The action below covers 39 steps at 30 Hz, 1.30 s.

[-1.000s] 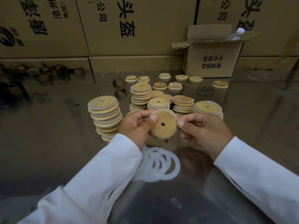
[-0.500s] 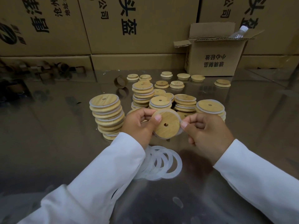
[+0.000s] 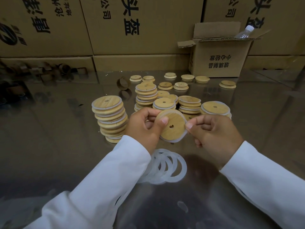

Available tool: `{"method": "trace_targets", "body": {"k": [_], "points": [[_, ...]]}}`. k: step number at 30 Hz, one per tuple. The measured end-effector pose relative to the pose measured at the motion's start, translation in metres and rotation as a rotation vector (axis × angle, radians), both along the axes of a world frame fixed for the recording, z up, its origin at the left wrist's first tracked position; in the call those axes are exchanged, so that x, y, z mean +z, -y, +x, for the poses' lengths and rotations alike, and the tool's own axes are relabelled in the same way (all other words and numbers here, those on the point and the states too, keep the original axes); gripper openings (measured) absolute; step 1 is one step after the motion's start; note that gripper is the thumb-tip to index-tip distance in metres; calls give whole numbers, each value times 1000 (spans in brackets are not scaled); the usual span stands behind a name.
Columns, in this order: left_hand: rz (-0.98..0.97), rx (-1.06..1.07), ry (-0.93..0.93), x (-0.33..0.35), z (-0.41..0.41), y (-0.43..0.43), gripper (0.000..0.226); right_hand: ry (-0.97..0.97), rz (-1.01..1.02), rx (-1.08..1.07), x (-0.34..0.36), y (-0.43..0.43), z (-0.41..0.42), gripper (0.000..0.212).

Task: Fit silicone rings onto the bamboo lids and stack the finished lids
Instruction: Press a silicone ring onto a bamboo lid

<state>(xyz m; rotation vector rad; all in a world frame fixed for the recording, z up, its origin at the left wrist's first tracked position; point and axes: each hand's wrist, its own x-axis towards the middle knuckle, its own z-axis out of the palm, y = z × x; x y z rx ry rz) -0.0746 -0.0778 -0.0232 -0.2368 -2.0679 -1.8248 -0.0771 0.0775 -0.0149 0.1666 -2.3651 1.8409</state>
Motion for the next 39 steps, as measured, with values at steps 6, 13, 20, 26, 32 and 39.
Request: {"method": "trace_targets", "body": {"k": [6, 13, 20, 26, 32, 39], "points": [[50, 1, 42, -2, -3, 0, 10, -63, 7, -55, 1, 2, 2, 10], [196, 46, 117, 1, -7, 0, 10, 88, 62, -50, -5, 7, 4, 9], [200, 34, 154, 1, -7, 0, 9, -69, 335, 27, -7, 5, 5, 24], [322, -44, 233, -3, -11, 6, 9, -92, 328, 89, -4, 3, 4, 24], [533, -116, 362, 0, -13, 8, 9, 35, 208, 126, -1, 4, 3, 27], [542, -145, 385, 1, -14, 10, 10, 49, 163, 186, 1, 2, 4, 24]]}}
